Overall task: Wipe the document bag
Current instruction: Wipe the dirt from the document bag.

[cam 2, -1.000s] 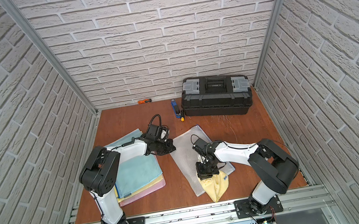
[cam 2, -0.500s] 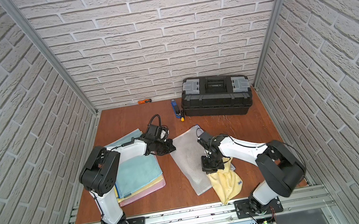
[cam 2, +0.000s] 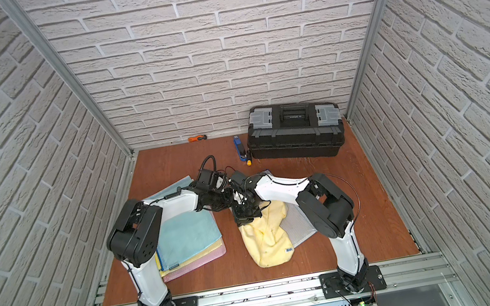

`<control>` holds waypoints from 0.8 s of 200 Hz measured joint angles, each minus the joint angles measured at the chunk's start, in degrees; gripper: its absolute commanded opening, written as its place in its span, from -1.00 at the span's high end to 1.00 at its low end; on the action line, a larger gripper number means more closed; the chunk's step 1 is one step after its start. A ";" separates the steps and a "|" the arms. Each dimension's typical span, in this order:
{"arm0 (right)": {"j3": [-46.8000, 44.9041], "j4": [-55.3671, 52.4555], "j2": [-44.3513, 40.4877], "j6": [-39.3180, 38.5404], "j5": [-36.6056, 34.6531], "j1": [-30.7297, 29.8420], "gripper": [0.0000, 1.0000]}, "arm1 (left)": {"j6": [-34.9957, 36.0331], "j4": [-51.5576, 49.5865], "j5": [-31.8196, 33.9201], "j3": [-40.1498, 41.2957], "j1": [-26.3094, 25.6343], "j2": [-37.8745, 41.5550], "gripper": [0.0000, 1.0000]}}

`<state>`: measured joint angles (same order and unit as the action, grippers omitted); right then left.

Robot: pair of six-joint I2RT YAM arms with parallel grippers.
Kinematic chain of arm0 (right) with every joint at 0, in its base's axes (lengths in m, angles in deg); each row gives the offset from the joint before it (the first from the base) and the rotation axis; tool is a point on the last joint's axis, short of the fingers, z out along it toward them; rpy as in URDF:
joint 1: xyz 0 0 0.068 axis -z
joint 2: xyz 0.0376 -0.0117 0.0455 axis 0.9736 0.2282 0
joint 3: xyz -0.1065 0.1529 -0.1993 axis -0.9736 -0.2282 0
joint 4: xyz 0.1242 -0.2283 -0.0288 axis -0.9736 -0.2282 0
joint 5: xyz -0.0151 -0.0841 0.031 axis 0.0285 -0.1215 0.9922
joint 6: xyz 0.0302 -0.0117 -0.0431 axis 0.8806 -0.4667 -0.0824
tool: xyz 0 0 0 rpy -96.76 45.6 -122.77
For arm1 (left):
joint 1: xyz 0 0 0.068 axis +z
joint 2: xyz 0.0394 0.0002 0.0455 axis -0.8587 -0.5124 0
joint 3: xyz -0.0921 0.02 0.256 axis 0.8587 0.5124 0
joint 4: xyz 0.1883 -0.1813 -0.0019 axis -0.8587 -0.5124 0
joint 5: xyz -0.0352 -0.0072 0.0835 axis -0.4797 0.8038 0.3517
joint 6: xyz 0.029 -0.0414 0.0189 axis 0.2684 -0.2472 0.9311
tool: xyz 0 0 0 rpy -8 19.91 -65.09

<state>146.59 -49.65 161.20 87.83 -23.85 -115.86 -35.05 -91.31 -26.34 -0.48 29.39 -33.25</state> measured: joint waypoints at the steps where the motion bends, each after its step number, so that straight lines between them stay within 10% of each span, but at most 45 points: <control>1: -0.26 0.24 -0.11 -0.07 0.11 0.13 0.95 | 0.00 0.00 0.00 0.00 0.00 0.02 1.00; 87: -30.49 -1.46 -24.90 -1.57 -3.45 16.61 0.95 | 0.04 -0.31 0.37 -0.20 0.00 0.00 1.00; 160: -30.88 -13.49 -37.73 -4.94 -8.68 31.34 0.95 | 0.04 0.11 0.85 0.50 0.00 0.85 1.00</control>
<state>115.71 -63.14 123.47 82.90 -32.52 -84.52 -35.01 -91.20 -25.48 0.03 29.39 -32.40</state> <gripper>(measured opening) 0.049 0.042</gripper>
